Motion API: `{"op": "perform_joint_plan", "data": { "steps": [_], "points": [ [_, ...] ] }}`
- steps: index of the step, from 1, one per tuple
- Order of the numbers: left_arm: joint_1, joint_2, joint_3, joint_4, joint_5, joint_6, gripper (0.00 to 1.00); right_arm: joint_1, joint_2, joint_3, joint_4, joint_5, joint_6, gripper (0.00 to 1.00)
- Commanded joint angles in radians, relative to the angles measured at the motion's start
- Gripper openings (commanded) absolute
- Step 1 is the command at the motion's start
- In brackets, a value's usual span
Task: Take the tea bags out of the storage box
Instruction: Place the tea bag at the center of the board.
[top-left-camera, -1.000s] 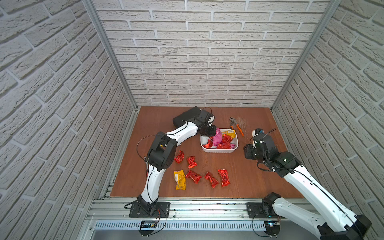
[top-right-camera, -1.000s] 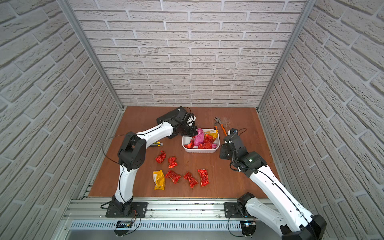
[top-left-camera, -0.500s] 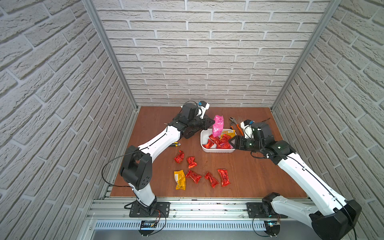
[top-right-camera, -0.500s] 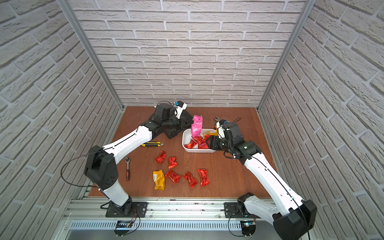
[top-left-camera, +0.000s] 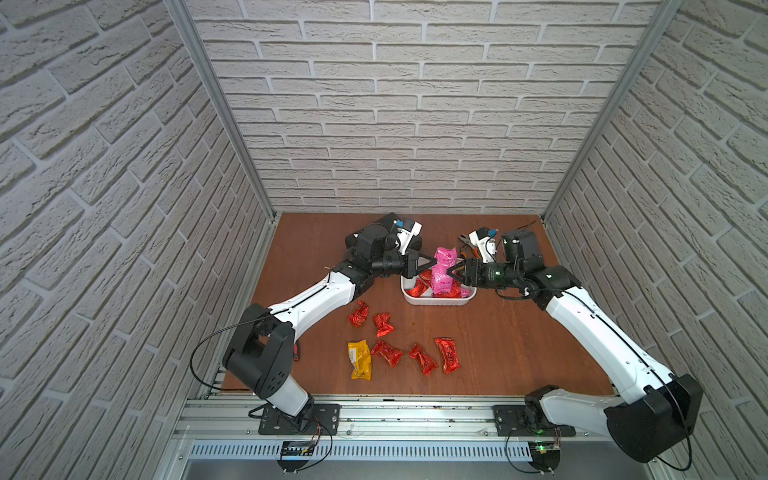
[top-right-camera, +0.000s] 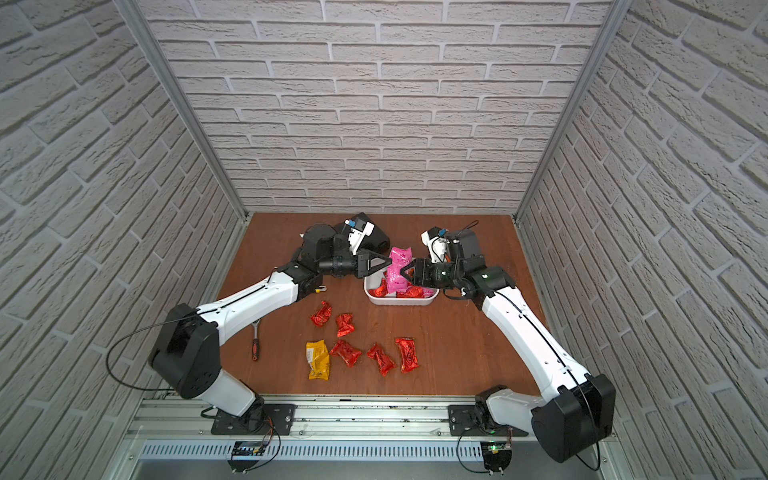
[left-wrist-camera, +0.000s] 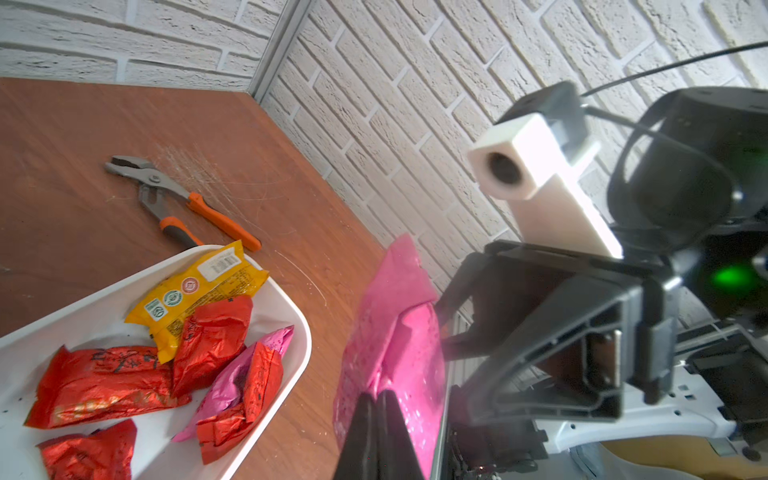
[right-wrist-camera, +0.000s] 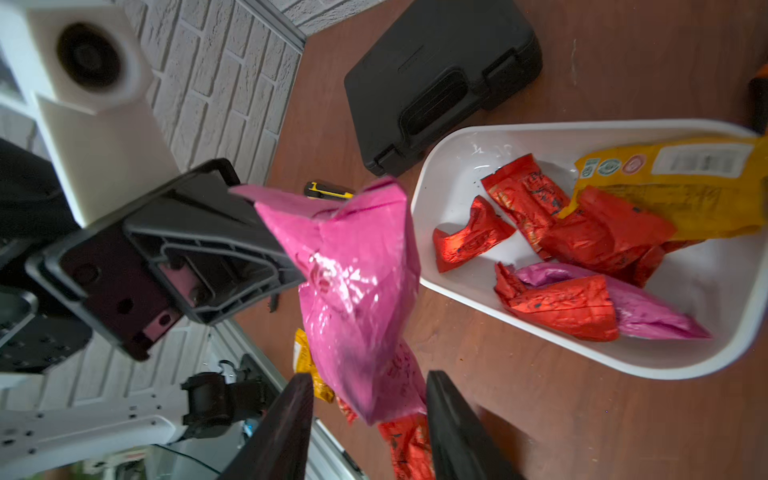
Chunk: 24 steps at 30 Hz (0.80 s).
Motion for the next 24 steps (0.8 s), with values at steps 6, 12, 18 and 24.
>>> {"op": "perform_joint_plan", "data": {
  "steps": [6, 12, 18, 24],
  "points": [
    [-0.003, -0.051, -0.018, -0.016, -0.083, 0.027, 0.58, 0.006, -0.032, -0.063, 0.164, -0.061, 0.112, 0.11],
    [-0.003, -0.154, -0.065, -0.218, -0.549, 0.066, 0.98, 0.025, -0.104, -0.175, 0.123, 0.016, 0.146, 0.03],
    [0.005, -0.255, -0.119, -0.386, -0.879, -0.071, 0.99, 0.239, -0.13, -0.315, 0.16, 0.182, 0.273, 0.03],
    [0.05, -0.396, -0.241, -0.465, -1.044, -0.127, 0.98, 0.421, -0.023, -0.328, 0.243, 0.344, 0.414, 0.03]
  ]
}}
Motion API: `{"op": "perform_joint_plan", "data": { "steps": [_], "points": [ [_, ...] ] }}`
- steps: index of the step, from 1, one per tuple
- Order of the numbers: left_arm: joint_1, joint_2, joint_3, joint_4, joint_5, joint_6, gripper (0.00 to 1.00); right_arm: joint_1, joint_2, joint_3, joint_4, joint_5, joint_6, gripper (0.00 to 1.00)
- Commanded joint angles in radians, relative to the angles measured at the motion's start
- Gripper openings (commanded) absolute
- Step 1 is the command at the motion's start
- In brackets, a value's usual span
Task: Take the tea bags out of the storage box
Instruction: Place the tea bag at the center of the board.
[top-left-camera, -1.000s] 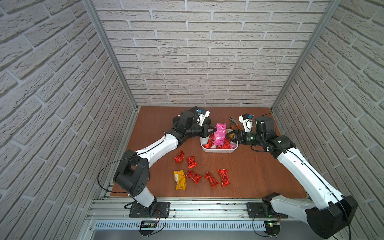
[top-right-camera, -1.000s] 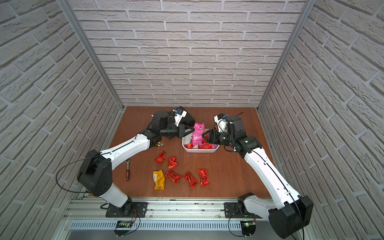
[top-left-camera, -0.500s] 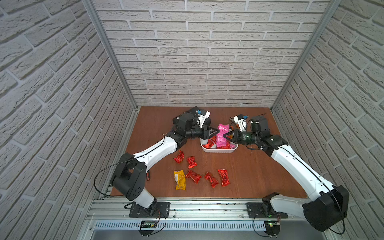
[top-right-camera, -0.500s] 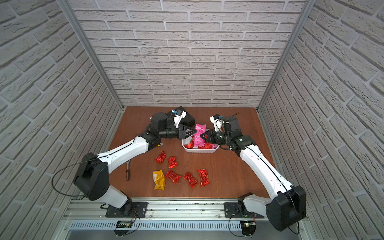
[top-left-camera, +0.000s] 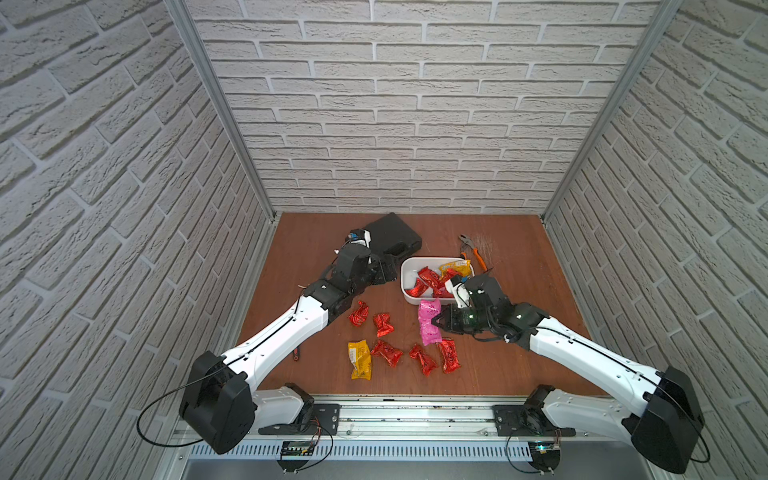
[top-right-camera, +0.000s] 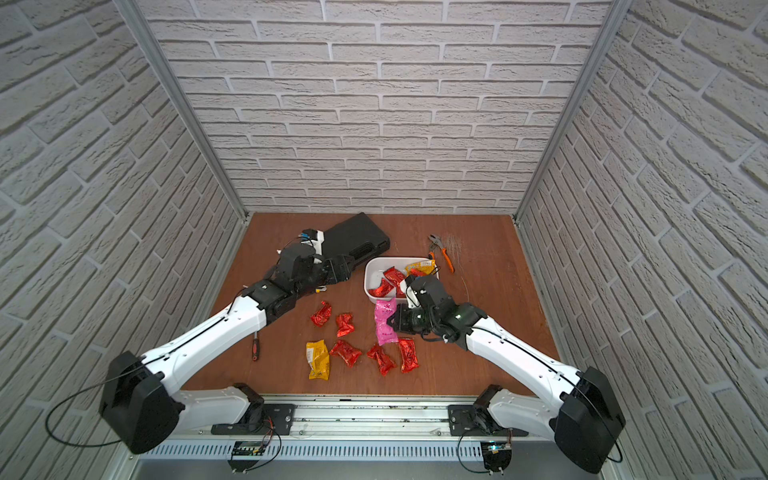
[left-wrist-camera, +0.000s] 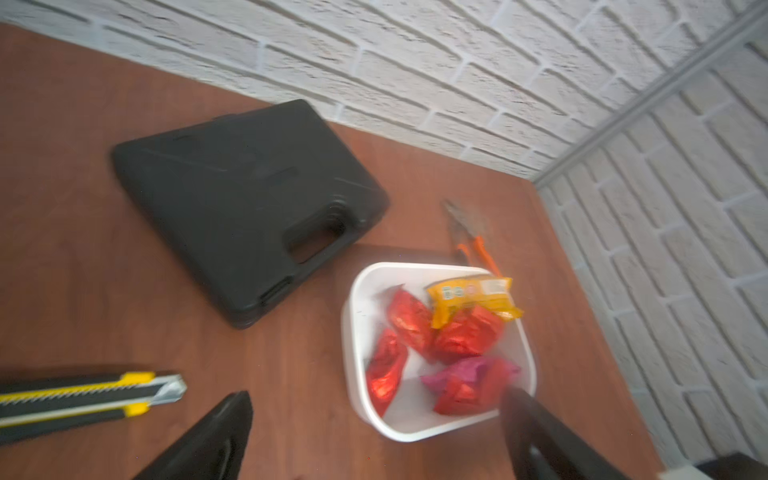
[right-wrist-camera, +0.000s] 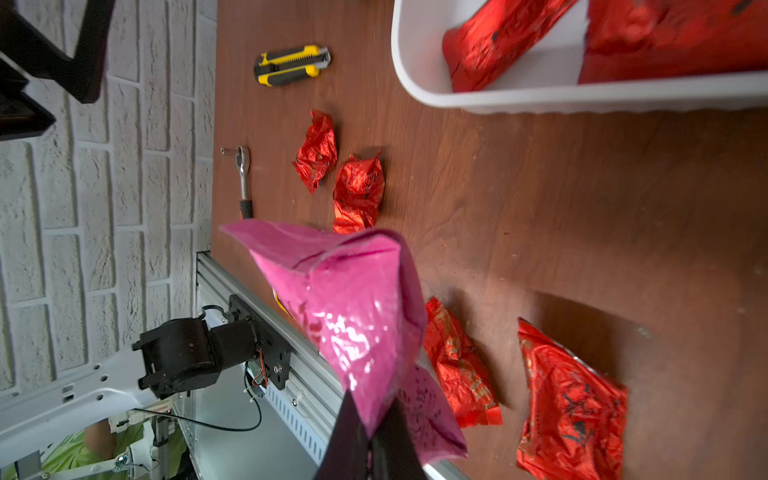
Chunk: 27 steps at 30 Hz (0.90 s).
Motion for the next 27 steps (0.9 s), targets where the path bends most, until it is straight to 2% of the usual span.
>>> {"op": "perform_joint_plan", "data": {
  "steps": [1, 5, 10, 15, 20, 23, 27],
  "points": [
    [0.039, -0.07, -0.049, -0.088, -0.158, -0.049, 0.99, 0.063, 0.066, 0.026, 0.101, 0.144, 0.105, 0.03],
    [0.075, -0.131, -0.09, -0.132, -0.142, -0.059, 0.99, 0.138, 0.184, 0.104, 0.125, 0.224, 0.15, 0.03],
    [0.084, -0.182, -0.124, -0.146, -0.111, -0.054, 0.97, 0.188, 0.342, 0.208, 0.067, 0.291, 0.172, 0.03],
    [0.078, -0.19, -0.092, -0.218, -0.11, -0.013, 0.95, 0.194, 0.481, 0.3, -0.044, 0.3, 0.197, 0.03],
    [0.077, -0.209, -0.094, -0.216, -0.104, 0.008, 0.94, 0.204, 0.539, 0.336, -0.093, 0.295, 0.218, 0.03],
    [0.077, -0.205, -0.091, -0.205, -0.095, 0.022, 0.94, 0.207, 0.535, 0.332, -0.075, 0.29, 0.219, 0.12],
    [0.077, -0.19, -0.082, -0.176, -0.06, 0.047, 0.95, 0.221, 0.449, 0.333, -0.092, 0.37, 0.178, 0.37]
  ]
}}
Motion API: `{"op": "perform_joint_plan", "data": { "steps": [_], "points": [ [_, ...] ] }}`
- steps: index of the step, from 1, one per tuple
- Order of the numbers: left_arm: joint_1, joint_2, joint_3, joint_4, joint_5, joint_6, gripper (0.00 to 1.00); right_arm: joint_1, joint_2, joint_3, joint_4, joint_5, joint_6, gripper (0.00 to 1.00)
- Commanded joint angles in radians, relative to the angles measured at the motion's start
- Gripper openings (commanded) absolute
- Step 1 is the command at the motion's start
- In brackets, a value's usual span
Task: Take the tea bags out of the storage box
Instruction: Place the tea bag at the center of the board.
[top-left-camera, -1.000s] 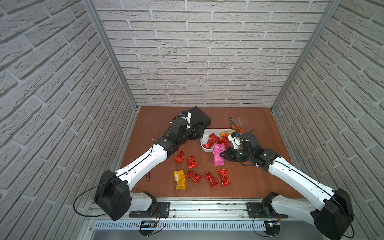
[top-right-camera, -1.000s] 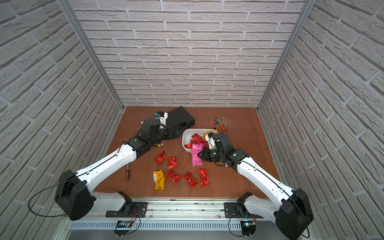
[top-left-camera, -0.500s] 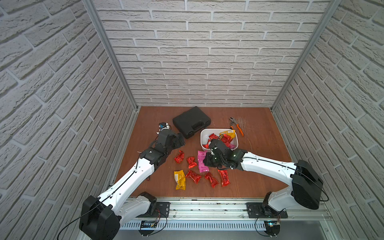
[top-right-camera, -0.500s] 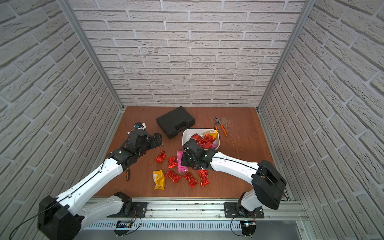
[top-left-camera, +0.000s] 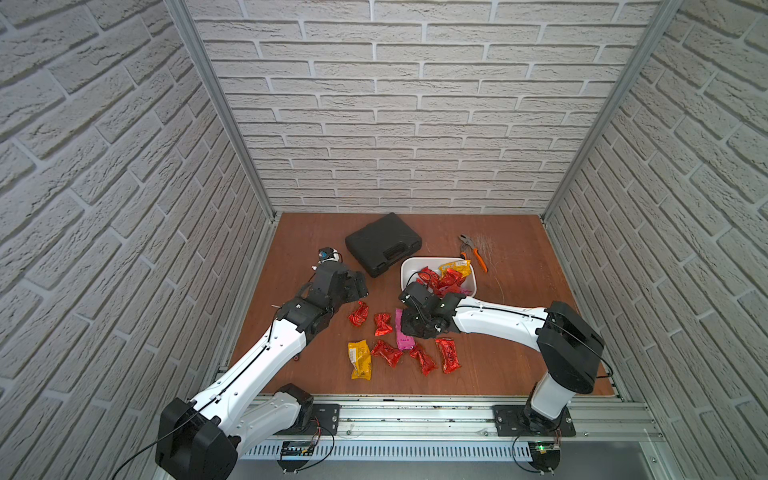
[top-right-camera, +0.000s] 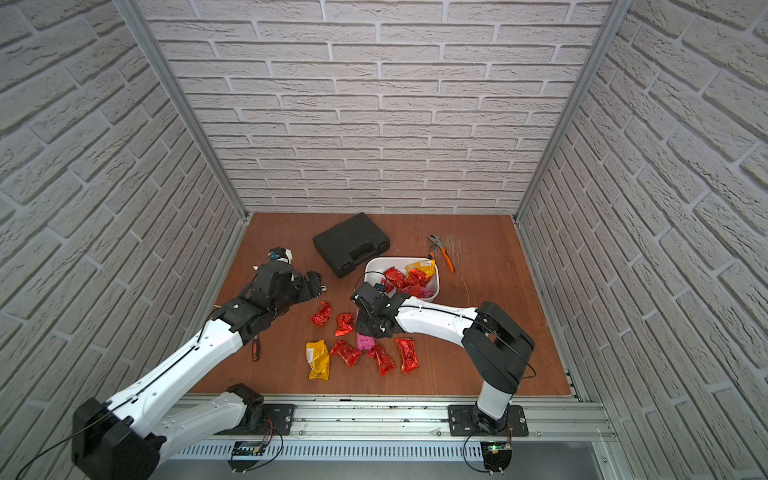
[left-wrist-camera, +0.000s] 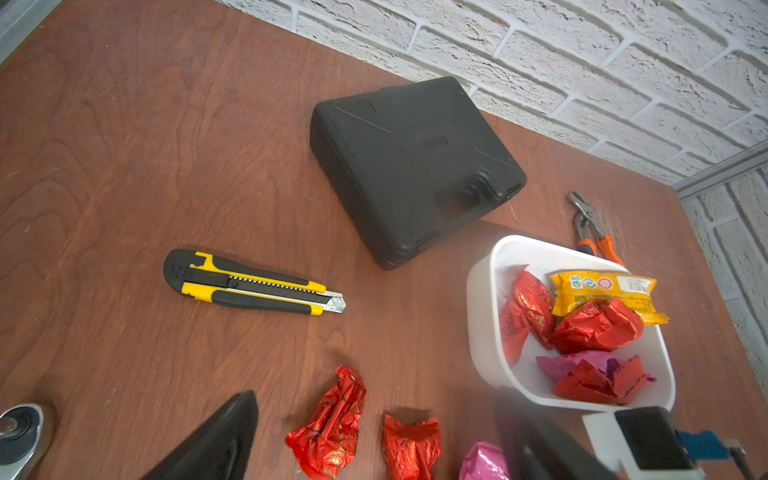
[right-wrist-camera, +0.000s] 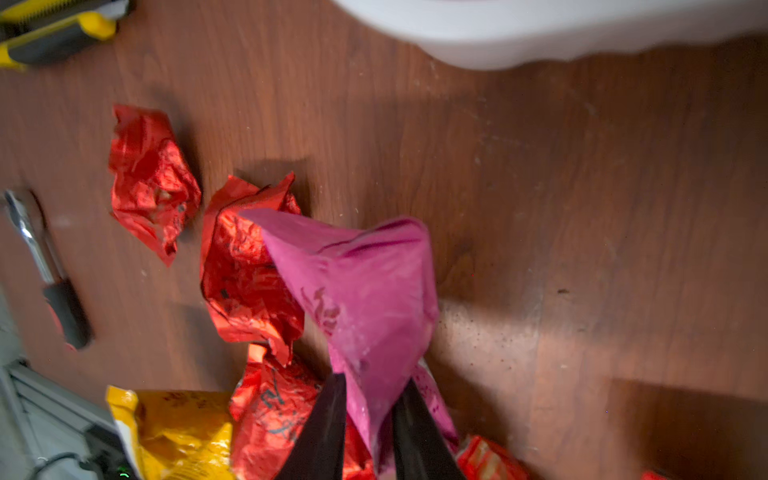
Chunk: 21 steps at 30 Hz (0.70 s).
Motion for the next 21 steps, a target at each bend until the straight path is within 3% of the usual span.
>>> {"op": "perform_joint_plan", "data": {
  "steps": [1, 7, 14, 17, 21],
  "points": [
    [0.001, 0.008, 0.028, 0.049, 0.038, 0.034, 0.95, 0.015, -0.109, 0.023, -0.035, 0.083, -0.04, 0.41],
    [-0.042, 0.033, 0.098, 0.077, 0.001, -0.008, 0.93, 0.016, -0.26, 0.056, -0.155, 0.208, -0.164, 0.5],
    [-0.179, 0.23, 0.226, 0.112, 0.016, 0.009, 0.91, -0.03, -0.388, 0.075, -0.326, 0.4, -0.371, 0.53],
    [-0.255, 0.336, 0.291, 0.136, 0.017, 0.0, 0.9, -0.103, -0.463, 0.041, -0.371, 0.404, -0.427, 0.54],
    [-0.306, 0.51, 0.442, 0.067, 0.063, -0.001, 0.88, -0.243, -0.584, -0.035, -0.375, 0.317, -0.493, 0.55]
  ]
}}
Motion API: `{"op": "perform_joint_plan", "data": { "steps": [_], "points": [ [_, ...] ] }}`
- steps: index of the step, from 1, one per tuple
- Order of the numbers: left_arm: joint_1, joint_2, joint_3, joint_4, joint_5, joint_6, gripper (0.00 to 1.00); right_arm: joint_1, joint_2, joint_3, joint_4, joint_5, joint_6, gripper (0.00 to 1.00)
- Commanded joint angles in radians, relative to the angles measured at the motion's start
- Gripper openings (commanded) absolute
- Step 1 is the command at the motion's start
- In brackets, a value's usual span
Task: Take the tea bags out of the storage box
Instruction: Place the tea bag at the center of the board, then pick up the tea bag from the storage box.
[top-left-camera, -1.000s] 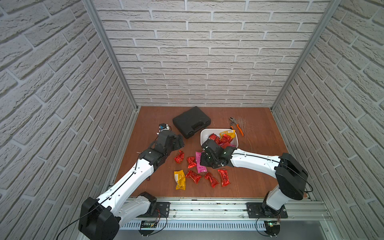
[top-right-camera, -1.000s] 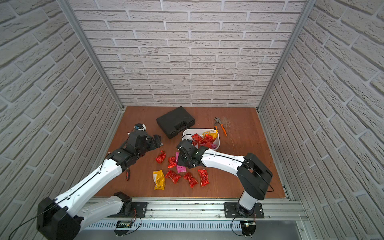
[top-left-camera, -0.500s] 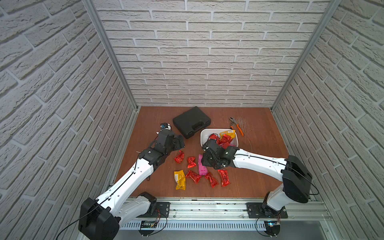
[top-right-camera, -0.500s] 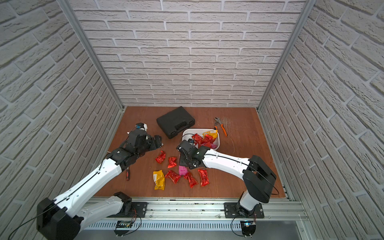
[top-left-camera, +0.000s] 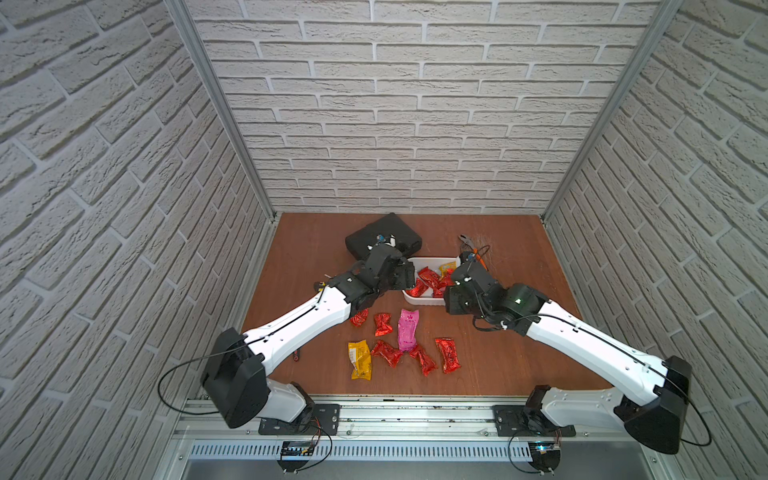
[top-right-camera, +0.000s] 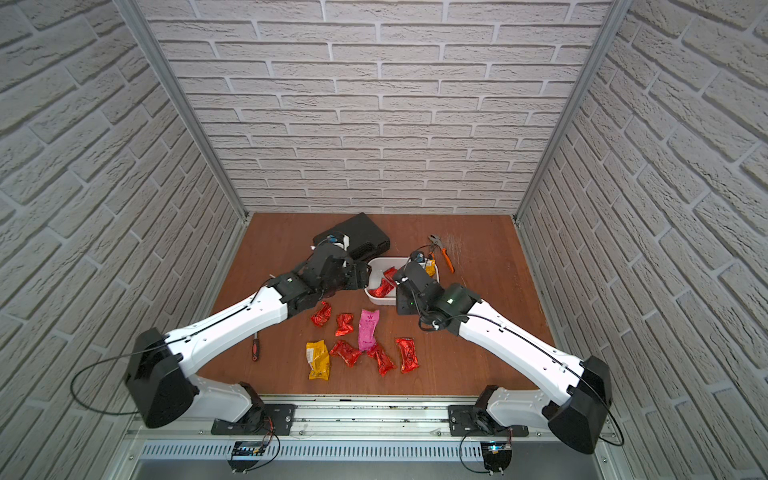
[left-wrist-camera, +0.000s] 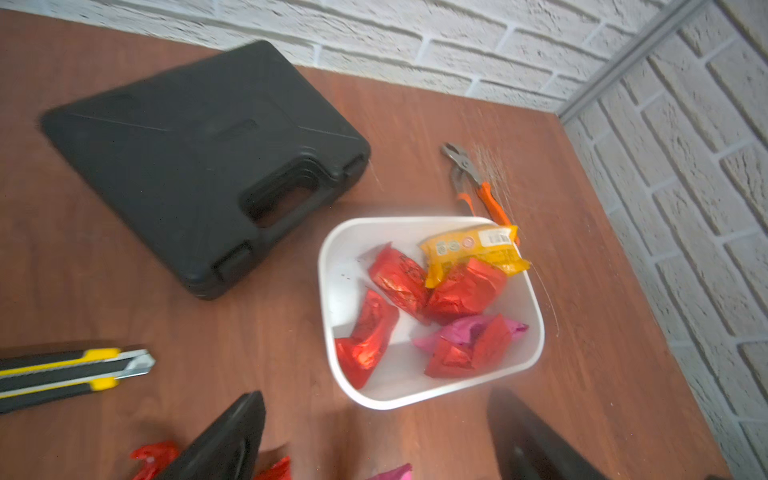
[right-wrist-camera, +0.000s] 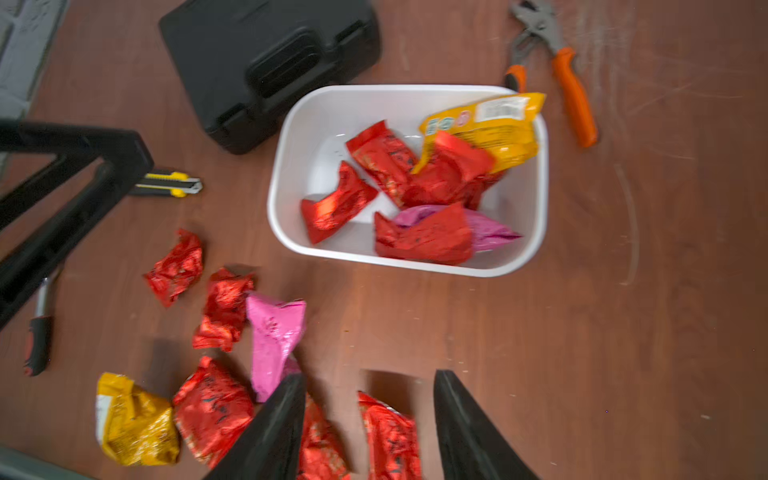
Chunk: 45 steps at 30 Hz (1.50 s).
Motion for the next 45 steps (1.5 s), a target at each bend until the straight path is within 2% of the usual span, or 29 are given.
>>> {"op": "perform_joint_plan", "data": {
  "steps": [1, 5, 9, 14, 18, 23, 28, 32, 36, 39, 45],
  "points": [
    [-0.024, 0.115, 0.128, -0.034, 0.057, 0.002, 0.87, -0.101, -0.096, -0.054, -0.058, -0.024, -0.098, 0.55],
    [-0.041, 0.268, 0.269, -0.078, 0.179, 0.089, 0.86, -0.21, -0.177, -0.081, -0.097, -0.03, -0.124, 0.6],
    [-0.041, 0.397, 0.402, -0.179, 0.313, 0.322, 0.87, -0.294, -0.217, -0.091, -0.129, -0.065, -0.134, 0.61],
    [-0.039, 0.539, 0.606, -0.461, 0.387, 0.618, 0.83, -0.317, -0.26, -0.111, -0.137, -0.089, -0.121, 0.62],
    [-0.037, 0.604, 0.679, -0.555, 0.426, 0.748, 0.79, -0.326, -0.294, -0.139, -0.137, -0.095, -0.106, 0.63],
    [-0.026, 0.66, 0.724, -0.54, 0.51, 0.748, 0.72, -0.332, -0.308, -0.144, -0.149, -0.107, -0.1, 0.63],
    [-0.025, 0.696, 0.747, -0.473, 0.485, 0.704, 0.6, -0.335, -0.316, -0.15, -0.153, -0.118, -0.094, 0.63],
    [-0.023, 0.718, 0.77, -0.45, 0.452, 0.684, 0.56, -0.337, -0.328, -0.153, -0.157, -0.123, -0.089, 0.63],
    [-0.022, 0.772, 0.844, -0.508, 0.428, 0.683, 0.52, -0.338, -0.342, -0.167, -0.154, -0.112, -0.08, 0.62],
    [-0.024, 0.817, 0.896, -0.566, 0.461, 0.689, 0.52, -0.339, -0.358, -0.183, -0.15, -0.109, -0.065, 0.62],
    [-0.021, 0.868, 0.944, -0.605, 0.54, 0.663, 0.41, -0.34, -0.389, -0.186, -0.168, -0.088, -0.059, 0.61]
  ]
}}
